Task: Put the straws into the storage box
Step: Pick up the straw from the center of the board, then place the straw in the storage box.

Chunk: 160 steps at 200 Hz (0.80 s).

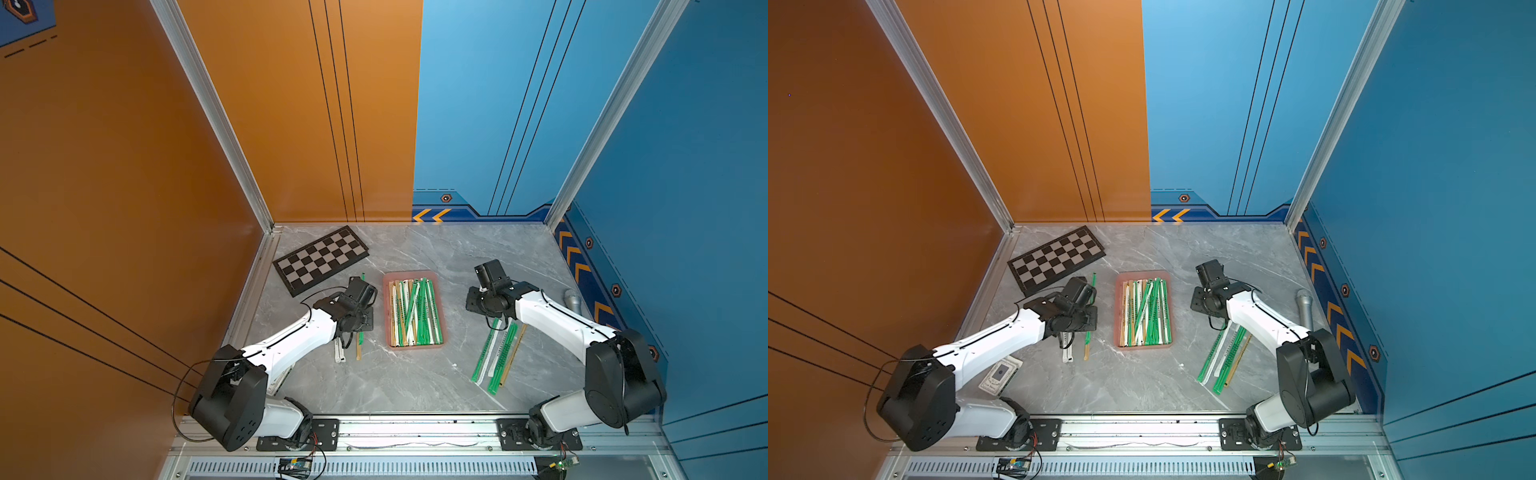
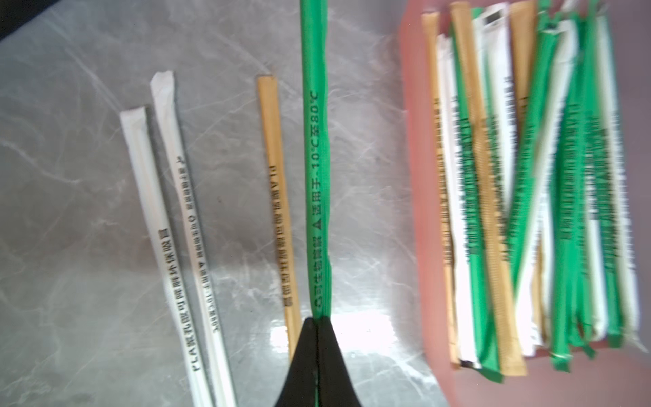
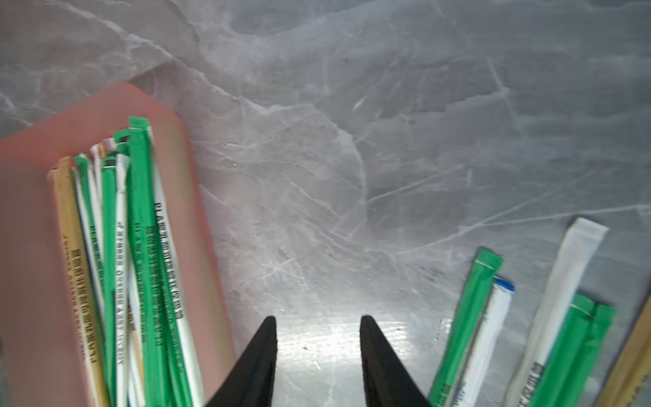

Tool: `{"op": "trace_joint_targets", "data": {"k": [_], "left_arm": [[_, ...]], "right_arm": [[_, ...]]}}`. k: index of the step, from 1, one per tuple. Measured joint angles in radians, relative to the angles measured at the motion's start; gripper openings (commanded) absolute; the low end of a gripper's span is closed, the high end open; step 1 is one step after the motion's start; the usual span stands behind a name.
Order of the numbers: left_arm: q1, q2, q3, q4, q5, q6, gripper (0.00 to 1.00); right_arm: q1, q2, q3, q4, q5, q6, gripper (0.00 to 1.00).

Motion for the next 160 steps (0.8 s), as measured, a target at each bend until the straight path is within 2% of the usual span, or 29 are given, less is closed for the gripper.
{"op": "trace_joint_targets", "data": {"k": [48, 125, 160], "left_arm": [[-0.108, 0.045, 0.112, 0.043, 0.023, -0.029, 0.05], [-0.149, 0.194, 0.175, 0.155, 0.134, -0.06, 0.06], [-0.149, 0.233, 0.175, 0.187, 0.169, -0.071, 0.09]], "right_arm": [[-0.055, -0.035, -0.087, -0.034, 0.033, 0.019, 0.41], [-0.093, -0.124, -0.187, -0.078, 0.055, 0.053, 0.36], [-0.097, -0.136, -0.195, -0.087, 0.056, 0.064, 0.34]]}}
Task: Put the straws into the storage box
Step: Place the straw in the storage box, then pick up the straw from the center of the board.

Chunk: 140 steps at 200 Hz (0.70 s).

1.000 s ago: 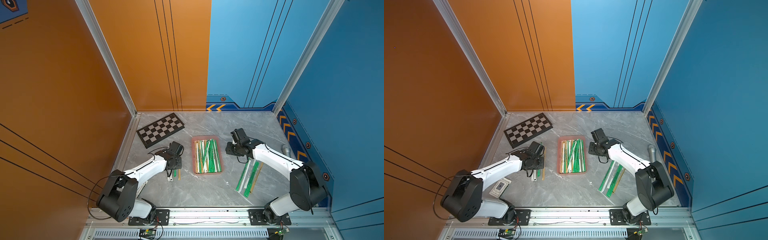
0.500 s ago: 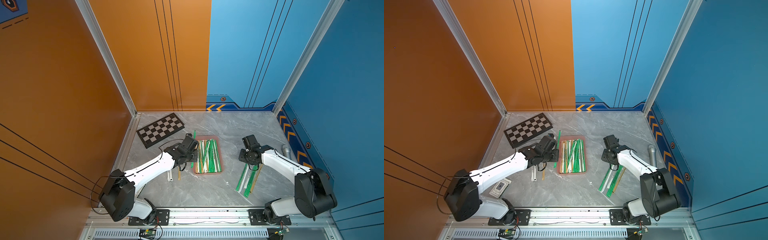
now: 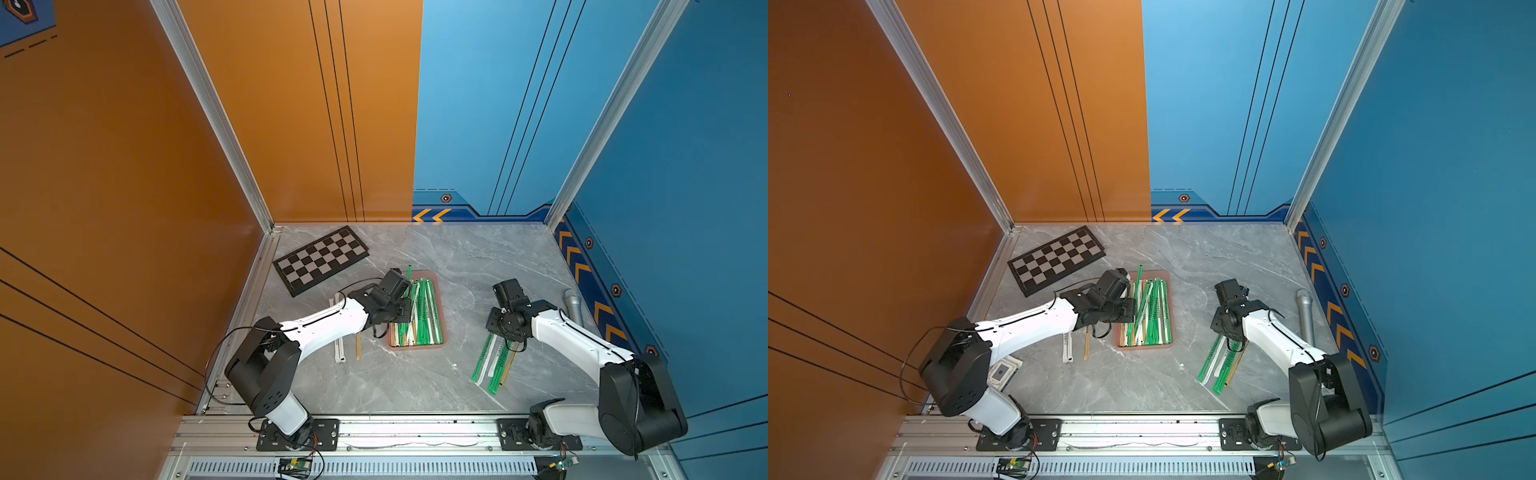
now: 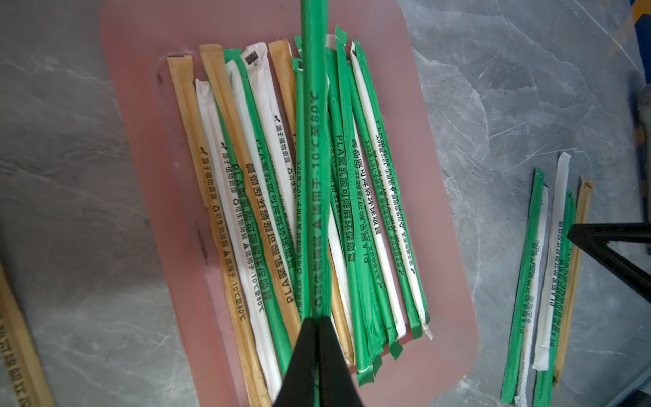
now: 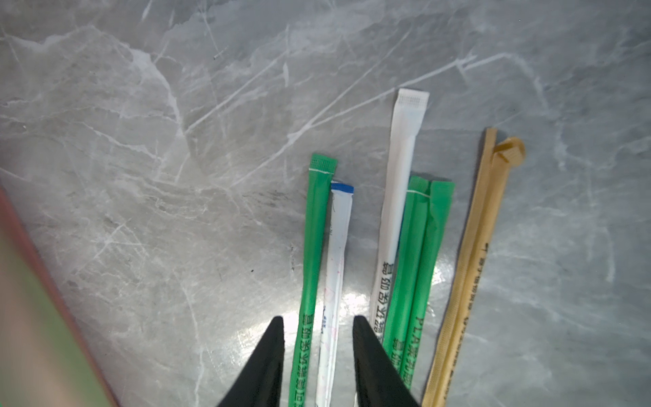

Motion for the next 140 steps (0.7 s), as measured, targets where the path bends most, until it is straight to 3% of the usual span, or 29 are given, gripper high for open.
{"op": "trace_joint_targets", "data": {"k": [140], "left_arm": [[-0.011, -0.021, -0.007, 0.008, -0.002, -0.012, 0.69]], "right_arm": [[0.007, 0.053, -0.035, -0.009, -0.014, 0.0, 0.32]]}}
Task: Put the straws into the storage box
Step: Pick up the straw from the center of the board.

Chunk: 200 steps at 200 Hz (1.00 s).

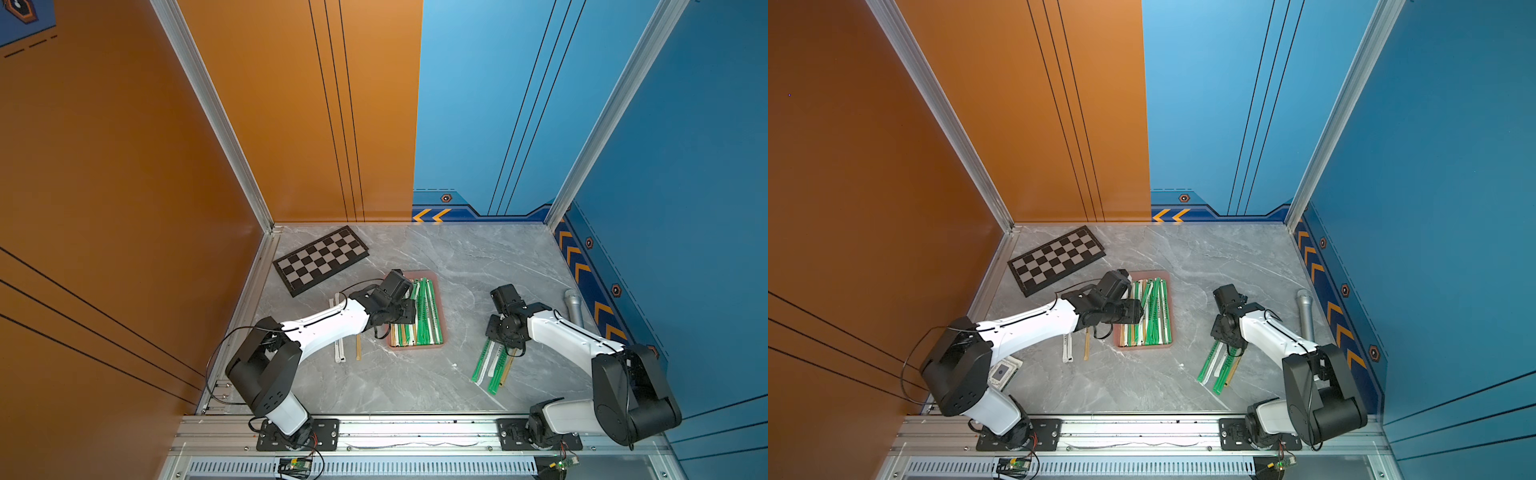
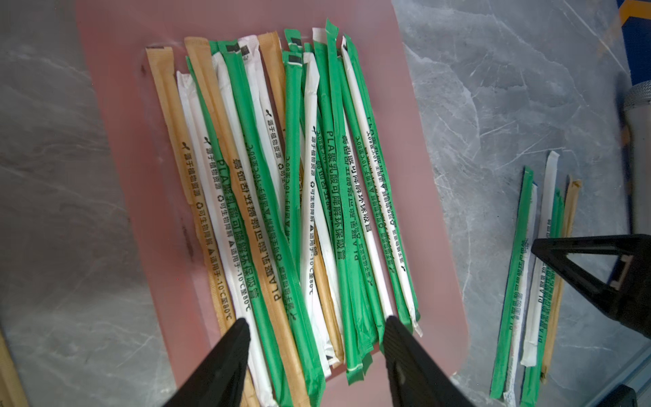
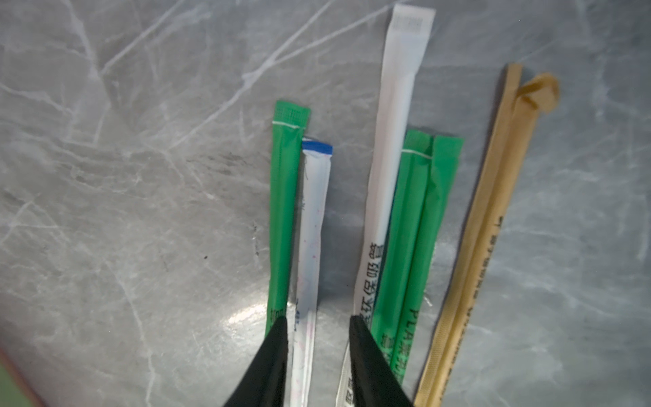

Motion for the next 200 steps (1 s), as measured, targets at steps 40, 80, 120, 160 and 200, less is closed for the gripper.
{"op": "trace_joint_targets", "data": {"k": [40, 80, 120, 160, 200], "left_arm": [[0.0, -0.068, -0.024, 0.005, -0.041, 0.006, 0.89], [0.0, -0.096, -0.055, 0.0, -0.07, 0.002, 0.99], [0.005, -0.113, -0.072, 0.0, -0.087, 0.001, 0.99], [0.023, -0.145, -0.101, -0.005, -0.102, 0.001, 0.99], [0.047, -0.185, -0.131, -0.015, -0.121, 0.001, 0.99]], "right_arm": [[0.008, 0.041, 0.001, 0.002, -0.006, -0.001, 0.28], [0.008, 0.042, 0.001, 0.002, -0.002, -0.003, 0.2], [0.008, 0.04, 0.001, 0.002, -0.002, -0.003, 0.13], [0.009, 0.003, 0.012, 0.0, -0.013, 0.006, 0.11], [0.014, -0.052, 0.111, -0.03, -0.039, 0.008, 0.1]]}}
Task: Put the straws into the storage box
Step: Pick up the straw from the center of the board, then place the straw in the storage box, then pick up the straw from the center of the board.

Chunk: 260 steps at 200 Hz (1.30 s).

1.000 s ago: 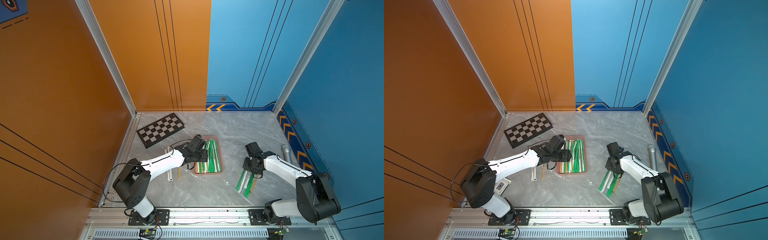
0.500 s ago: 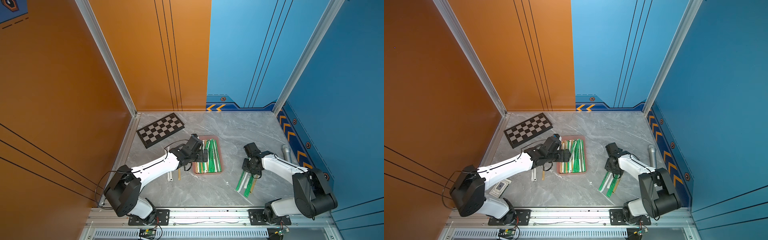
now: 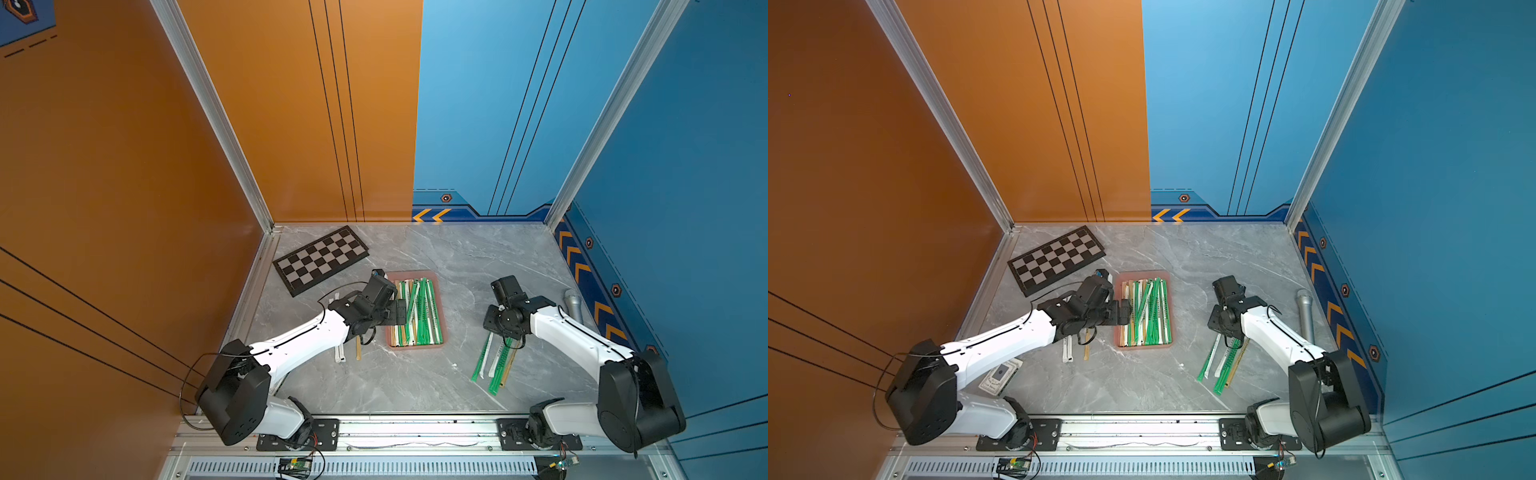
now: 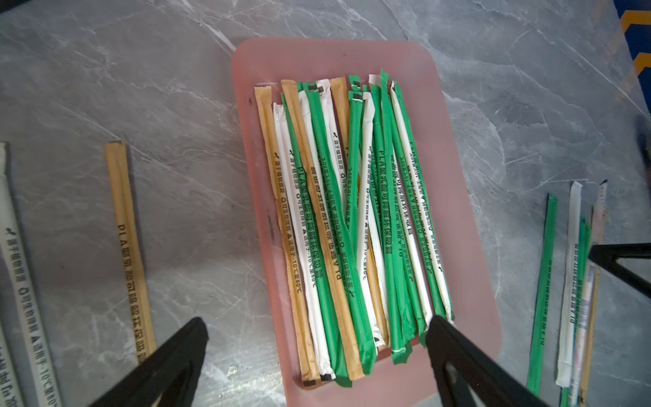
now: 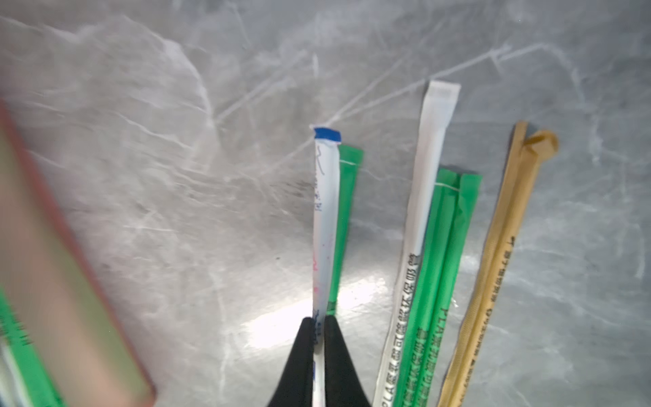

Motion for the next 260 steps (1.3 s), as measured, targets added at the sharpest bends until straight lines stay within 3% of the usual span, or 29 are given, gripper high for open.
{"op": "trace_joint_targets", "data": {"k": [66, 117, 160, 201, 206, 237, 260], "left_arm": [[0.053, -0.048, -0.058, -0.02, -0.011, 0.0, 0.99], [0.127, -0.092, -0.119, -0.054, -0.01, 0.0, 1.0], [0.202, -0.101, -0.169, -0.093, 0.008, 0.0, 0.92], [0.204, -0.094, -0.171, -0.105, 0.024, 0.004, 0.87], [0.204, -0.09, -0.171, -0.105, 0.025, 0.004, 0.82], [0.2, -0.05, -0.171, -0.105, 0.034, 0.017, 0.74], [0.193, -0.013, -0.169, -0.105, 0.034, 0.026, 0.68]], "right_arm": [[0.145, 0.033, 0.224, 0.055, -0.056, 0.023, 0.11], [0.257, 0.27, 0.384, 0.156, -0.079, -0.006, 0.12], [0.302, 0.465, 0.524, 0.174, -0.105, -0.08, 0.14], [0.31, 0.546, 0.587, 0.171, -0.112, -0.126, 0.3], [0.31, 0.547, 0.588, 0.171, -0.113, -0.132, 0.31], [0.31, 0.547, 0.589, 0.169, -0.112, -0.146, 0.43], [0.31, 0.527, 0.581, 0.16, -0.107, -0.148, 0.44]]}}
